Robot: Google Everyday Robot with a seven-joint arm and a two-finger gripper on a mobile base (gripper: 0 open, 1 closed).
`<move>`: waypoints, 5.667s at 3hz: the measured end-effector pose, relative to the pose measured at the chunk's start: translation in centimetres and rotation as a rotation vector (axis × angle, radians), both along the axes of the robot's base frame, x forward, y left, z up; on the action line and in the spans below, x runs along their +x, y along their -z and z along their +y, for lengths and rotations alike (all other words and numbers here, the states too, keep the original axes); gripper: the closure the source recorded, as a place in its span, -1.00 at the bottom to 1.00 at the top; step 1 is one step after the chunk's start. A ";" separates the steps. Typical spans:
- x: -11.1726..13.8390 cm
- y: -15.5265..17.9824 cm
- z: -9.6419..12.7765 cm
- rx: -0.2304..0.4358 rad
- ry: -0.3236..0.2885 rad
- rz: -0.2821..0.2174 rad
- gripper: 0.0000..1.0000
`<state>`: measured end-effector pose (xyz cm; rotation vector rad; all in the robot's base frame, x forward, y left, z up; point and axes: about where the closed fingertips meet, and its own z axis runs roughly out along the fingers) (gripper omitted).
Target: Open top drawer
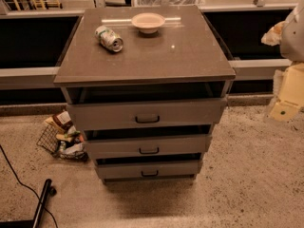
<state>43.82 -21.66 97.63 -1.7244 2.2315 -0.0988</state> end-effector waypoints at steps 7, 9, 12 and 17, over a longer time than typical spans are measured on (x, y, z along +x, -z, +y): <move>5.3 17.9 6.9 0.192 -0.243 -0.046 -1.00; 10.0 28.2 9.6 0.266 -0.352 0.024 -1.00; 12.5 28.7 8.3 0.191 -0.428 0.002 -1.00; 19.9 32.3 7.6 0.149 -0.426 0.084 -0.53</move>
Offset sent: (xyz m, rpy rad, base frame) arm 0.0242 0.0285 -0.0952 0.0748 -0.0430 0.1339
